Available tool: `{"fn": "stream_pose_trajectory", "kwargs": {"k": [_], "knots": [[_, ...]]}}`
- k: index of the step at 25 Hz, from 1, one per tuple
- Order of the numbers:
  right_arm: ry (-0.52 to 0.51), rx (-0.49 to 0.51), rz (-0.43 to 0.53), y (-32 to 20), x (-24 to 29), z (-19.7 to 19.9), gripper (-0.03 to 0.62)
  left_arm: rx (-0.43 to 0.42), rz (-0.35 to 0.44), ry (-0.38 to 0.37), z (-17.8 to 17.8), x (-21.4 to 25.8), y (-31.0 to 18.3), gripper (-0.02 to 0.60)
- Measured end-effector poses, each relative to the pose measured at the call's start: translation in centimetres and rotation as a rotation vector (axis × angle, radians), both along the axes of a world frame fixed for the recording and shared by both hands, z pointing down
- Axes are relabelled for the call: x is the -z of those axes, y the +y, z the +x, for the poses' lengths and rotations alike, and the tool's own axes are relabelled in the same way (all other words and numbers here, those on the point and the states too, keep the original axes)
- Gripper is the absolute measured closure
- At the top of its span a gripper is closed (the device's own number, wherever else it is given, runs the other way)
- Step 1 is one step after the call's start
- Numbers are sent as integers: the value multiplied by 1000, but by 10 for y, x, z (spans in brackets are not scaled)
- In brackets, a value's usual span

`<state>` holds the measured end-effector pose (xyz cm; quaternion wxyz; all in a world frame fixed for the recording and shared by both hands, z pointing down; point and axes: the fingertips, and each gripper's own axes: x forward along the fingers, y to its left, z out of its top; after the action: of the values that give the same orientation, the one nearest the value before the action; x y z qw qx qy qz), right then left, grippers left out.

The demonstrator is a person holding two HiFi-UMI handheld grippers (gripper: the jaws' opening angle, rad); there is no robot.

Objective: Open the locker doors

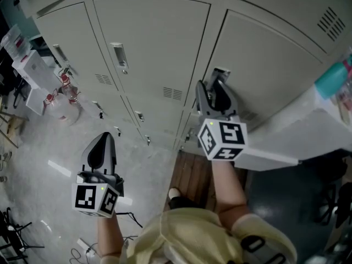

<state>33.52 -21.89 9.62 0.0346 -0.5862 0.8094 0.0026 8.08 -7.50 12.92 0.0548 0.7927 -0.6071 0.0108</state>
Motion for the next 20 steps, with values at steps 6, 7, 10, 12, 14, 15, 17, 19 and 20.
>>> {"fn": "stream_pose_trajectory", "kwargs": {"k": [6,7,10,12,14,15,17,19,20], "knots": [[16,-2,-3,15,0,-2,449,-11,5,-3,-2,1,10,578],[20,-2,-3,18,0,-3,448,-15,5,-2,-1,1,11,578],[27,-2,-6,30,-1,-3,449,-30,5,4,1,1,18,578],[35,-2,-6,39,-2,-3,448,-41,7,7,4,1,22,578],[42,-3,-4,49,-2,-2,449,-54,9,6,6,2,28,578],[45,-4,-3,54,-2,-2,448,-61,10,6,7,2,30,578],[51,-10,-1,65,-2,0,450,-74,14,7,8,4,36,578],[55,-14,0,76,-2,1,450,-87,18,9,10,5,42,578],[56,-16,-1,81,-2,3,450,-93,20,9,11,5,46,578]]}}
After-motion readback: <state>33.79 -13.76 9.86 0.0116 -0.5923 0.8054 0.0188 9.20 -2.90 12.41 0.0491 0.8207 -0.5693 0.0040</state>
